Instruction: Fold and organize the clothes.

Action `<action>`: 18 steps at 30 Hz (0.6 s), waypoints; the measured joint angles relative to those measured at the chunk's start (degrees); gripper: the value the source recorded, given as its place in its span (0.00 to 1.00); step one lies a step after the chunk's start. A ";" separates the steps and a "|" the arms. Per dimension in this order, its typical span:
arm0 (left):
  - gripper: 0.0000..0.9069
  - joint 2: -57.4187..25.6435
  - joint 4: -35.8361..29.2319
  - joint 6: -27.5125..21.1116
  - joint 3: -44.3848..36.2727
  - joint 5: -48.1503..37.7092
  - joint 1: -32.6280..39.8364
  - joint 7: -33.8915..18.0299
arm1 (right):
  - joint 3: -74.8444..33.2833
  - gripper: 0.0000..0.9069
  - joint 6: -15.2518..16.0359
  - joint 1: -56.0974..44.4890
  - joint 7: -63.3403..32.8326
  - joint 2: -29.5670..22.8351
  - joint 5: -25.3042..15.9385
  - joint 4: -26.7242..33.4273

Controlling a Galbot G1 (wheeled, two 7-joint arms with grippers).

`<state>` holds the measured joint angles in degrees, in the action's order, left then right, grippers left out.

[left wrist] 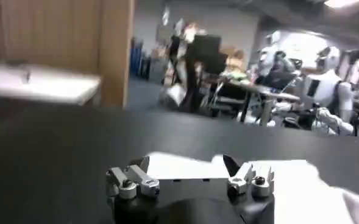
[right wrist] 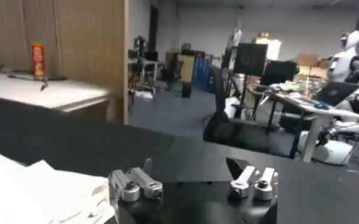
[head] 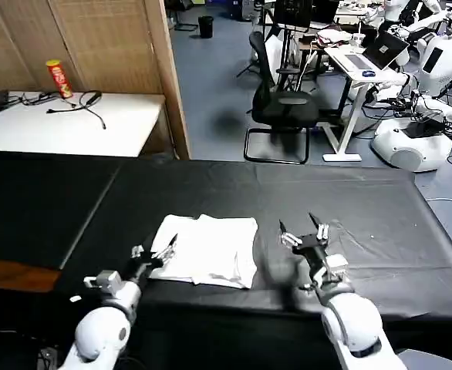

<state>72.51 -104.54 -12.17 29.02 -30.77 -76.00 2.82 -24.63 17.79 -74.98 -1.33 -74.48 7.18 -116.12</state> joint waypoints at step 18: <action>0.01 -0.03 3.09 -3.63 1.57 -10.87 0.95 0.61 | -0.08 0.97 -0.68 -1.43 0.25 -0.87 -0.04 -1.05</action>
<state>72.48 -101.45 -15.80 30.59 -41.64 -75.05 3.43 -24.70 17.11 -76.41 -1.08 -75.36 7.14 -117.17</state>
